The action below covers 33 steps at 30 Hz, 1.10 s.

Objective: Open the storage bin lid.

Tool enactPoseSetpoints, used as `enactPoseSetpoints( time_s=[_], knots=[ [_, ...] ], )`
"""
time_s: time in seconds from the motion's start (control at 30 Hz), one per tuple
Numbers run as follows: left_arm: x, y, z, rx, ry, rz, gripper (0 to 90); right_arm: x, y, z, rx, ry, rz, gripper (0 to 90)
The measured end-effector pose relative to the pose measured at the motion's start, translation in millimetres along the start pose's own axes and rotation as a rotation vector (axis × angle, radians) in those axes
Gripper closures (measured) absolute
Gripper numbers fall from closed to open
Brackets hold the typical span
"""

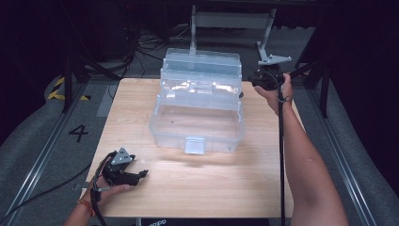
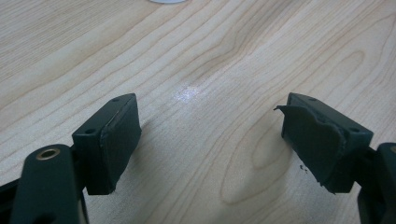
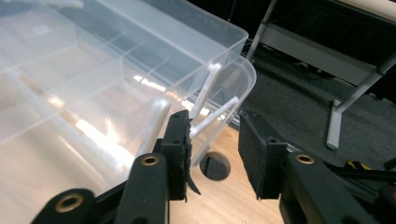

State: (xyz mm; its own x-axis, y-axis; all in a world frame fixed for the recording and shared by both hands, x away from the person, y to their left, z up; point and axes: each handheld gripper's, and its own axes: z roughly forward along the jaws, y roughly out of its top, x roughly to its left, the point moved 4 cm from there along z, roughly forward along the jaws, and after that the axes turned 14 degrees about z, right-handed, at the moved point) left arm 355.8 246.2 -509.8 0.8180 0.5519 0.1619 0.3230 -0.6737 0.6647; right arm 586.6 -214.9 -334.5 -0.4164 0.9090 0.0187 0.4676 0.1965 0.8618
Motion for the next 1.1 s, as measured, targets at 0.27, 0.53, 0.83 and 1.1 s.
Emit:
enactPoseSetpoints(
  time_s=[0.27,0.53,0.83,1.1],
  knots=[
    [-0.1,0.0,0.0,0.0,0.0,0.001,20.1,3.5,-9.7,-16.5,-0.014,-0.008,-0.007,53.6],
    [-0.7,0.1,0.1,-0.003,0.006,-0.006,20.2,8.2,-20.2,-32.5,0.001,-0.014,-0.015,43.7],
    [-1.6,-0.1,0.0,-0.002,0.005,-0.015,20.2,12.1,-34.2,-47.4,0.022,-0.013,-0.038,36.8],
    [-1.8,-0.1,0.2,-0.003,0.009,-0.017,20.2,13.5,-54.0,-60.3,0.044,-0.002,-0.061,33.5]
  ],
)
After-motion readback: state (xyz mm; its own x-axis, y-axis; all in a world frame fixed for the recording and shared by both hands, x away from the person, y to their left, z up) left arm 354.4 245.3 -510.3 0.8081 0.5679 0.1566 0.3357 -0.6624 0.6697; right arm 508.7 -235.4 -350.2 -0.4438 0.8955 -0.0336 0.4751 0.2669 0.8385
